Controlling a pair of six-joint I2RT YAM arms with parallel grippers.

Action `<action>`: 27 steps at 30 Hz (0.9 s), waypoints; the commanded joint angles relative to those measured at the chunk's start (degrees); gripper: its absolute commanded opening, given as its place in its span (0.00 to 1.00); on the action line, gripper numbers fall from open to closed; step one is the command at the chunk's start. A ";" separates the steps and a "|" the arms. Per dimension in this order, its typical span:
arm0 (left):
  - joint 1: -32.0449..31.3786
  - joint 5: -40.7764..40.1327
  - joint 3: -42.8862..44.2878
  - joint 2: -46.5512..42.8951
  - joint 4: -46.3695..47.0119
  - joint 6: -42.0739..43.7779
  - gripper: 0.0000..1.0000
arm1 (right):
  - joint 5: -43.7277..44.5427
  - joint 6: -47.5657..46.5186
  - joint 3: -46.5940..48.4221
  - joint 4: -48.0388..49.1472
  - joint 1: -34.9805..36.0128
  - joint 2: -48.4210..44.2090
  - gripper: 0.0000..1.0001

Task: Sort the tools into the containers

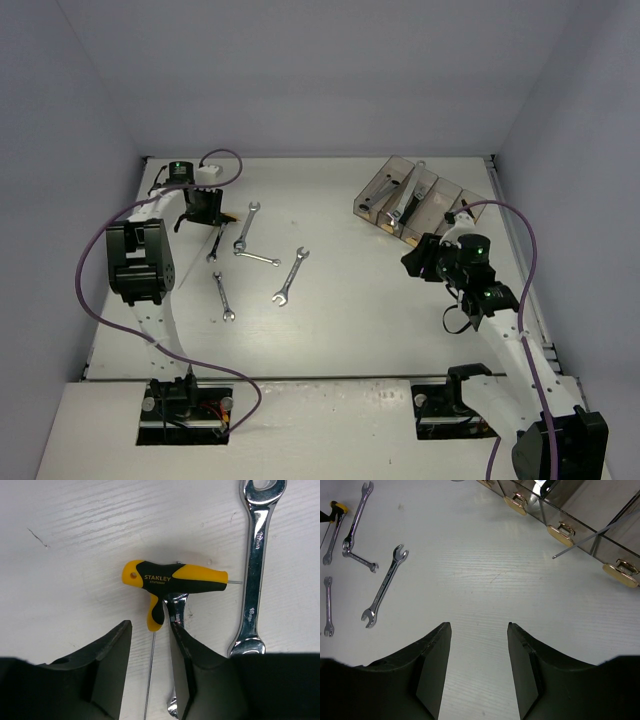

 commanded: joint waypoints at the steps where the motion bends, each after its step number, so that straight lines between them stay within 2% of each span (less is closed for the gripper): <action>1: 0.26 1.64 2.93 -0.61 1.47 -0.16 0.30 | 1.01 0.00 0.06 3.55 0.88 0.50 0.46; 13: 0.26 2.82 5.52 2.39 0.09 -0.17 0.30 | 1.99 0.08 -0.09 3.43 1.53 0.76 0.46; 17: 0.26 3.01 5.63 2.25 0.59 -0.44 0.22 | 1.93 0.08 -0.12 3.46 1.71 0.89 0.46; 19: 0.26 4.43 5.67 1.64 0.64 -0.63 0.01 | 2.00 0.08 -0.11 3.46 2.05 1.39 0.46; 27: 0.17 6.76 2.93 -4.84 3.72 -4.24 0.00 | 0.69 0.02 1.45 3.46 2.85 1.84 0.46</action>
